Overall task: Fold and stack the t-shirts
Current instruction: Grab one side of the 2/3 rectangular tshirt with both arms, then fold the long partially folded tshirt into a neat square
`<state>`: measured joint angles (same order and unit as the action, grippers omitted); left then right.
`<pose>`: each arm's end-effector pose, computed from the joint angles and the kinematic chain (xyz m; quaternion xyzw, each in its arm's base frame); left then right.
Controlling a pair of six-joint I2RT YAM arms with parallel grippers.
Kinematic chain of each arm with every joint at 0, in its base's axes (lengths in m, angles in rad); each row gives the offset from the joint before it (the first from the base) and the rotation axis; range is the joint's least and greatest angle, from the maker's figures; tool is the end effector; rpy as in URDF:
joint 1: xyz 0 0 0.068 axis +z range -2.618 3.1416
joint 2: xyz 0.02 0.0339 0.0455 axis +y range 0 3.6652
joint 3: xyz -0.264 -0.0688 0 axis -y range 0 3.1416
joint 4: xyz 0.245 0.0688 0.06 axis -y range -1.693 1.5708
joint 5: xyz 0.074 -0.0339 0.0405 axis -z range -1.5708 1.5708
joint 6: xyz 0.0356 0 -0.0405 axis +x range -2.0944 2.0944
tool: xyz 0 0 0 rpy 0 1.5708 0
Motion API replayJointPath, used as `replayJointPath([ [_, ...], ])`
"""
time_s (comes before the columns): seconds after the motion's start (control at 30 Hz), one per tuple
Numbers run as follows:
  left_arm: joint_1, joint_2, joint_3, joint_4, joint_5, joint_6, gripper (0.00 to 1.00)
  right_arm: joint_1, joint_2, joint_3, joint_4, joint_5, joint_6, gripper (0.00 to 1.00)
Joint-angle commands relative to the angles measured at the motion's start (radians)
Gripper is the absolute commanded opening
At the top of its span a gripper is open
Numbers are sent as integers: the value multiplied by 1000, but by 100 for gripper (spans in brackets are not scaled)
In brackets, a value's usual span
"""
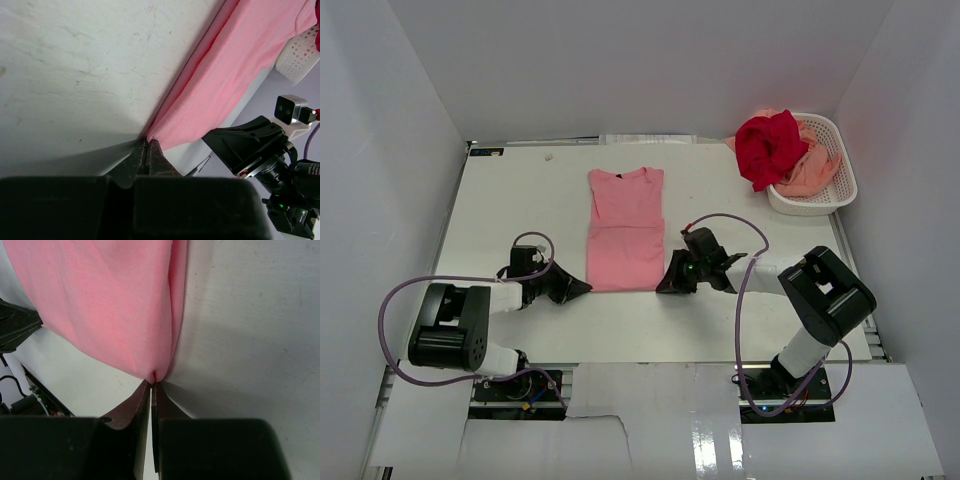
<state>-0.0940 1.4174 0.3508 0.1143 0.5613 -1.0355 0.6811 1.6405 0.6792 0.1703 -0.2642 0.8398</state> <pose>0.2082 -0.0387 0.1040 -0.3400 0.8540 -0.3794 0.1058 0.2303 0.1987 0.1333 0.0228 0.9180 0.3480 0.1890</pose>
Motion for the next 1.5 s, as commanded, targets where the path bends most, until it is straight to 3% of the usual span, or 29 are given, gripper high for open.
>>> replayJointPath([
  [0.0, -6, 48, -4, -87, -49, 69, 0, 5, -28, 19, -90, 22, -50, 8],
  [0.23, -16, -17, -3, -179, 12, 113, 0, 5, -120, -33, -205, 2, -103, 8],
  [0.47, -32, -162, -93, -309, 41, 143, 0, 15, -151, -148, -192, -107, -97, 8],
  [0.7, -65, -256, -122, -338, 71, 94, 0, 26, -217, -122, -245, -142, -105, 8],
  [1.03, -69, -249, 86, -462, 64, 107, 0, 26, -254, 25, -365, -152, -142, 8],
  [1.47, -47, -169, 289, -488, 89, 92, 0, -37, -225, 174, -399, -214, -192, 8],
])
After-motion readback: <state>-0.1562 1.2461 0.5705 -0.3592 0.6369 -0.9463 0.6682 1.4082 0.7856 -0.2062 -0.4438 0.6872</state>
